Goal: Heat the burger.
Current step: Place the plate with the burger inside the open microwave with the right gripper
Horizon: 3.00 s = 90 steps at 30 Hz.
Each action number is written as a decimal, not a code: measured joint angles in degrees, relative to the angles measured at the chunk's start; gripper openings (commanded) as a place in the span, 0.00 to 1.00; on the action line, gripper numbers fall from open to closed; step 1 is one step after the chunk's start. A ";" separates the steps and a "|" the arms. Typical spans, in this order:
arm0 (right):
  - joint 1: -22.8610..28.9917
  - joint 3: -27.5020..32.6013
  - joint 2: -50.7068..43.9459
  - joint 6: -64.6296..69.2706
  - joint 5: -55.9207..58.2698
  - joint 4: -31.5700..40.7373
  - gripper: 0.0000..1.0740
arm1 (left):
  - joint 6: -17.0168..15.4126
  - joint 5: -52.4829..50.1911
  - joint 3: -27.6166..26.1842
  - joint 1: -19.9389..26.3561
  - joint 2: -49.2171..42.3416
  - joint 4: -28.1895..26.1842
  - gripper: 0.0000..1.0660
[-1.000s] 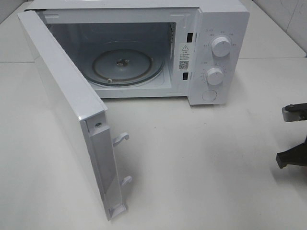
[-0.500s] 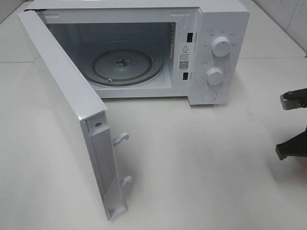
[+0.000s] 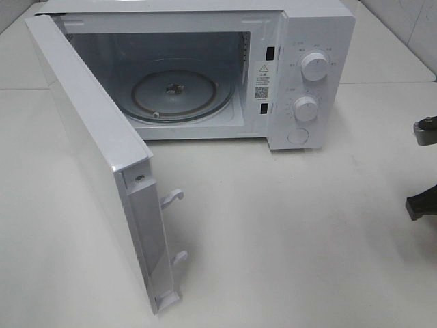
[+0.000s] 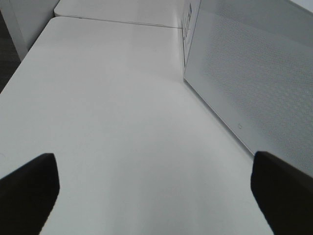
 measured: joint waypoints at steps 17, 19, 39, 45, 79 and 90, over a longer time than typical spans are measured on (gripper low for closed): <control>4.58 0.00 -2.81 0.40 4.41 -1.15 0.00 | 0.00 0.00 0.00 0.00 0.00 0.00 0.94; 6.02 0.00 -2.81 0.40 5.21 -1.66 0.00 | 0.00 0.00 0.00 0.00 0.00 0.00 0.94; 19.42 0.00 -2.81 0.74 9.91 -2.23 0.00 | 0.06 0.00 0.00 0.00 0.00 0.00 0.94; 24.35 0.00 -2.81 1.95 9.97 -2.23 0.00 | 0.11 0.00 0.00 0.00 0.00 0.00 0.94; 32.89 9.34 -14.04 1.78 10.60 -3.67 0.00 | 0.17 0.00 0.00 0.00 0.00 0.00 0.94; 41.83 10.08 -15.36 -1.15 11.12 -3.55 0.00 | 0.17 0.00 0.00 0.00 0.00 0.00 0.94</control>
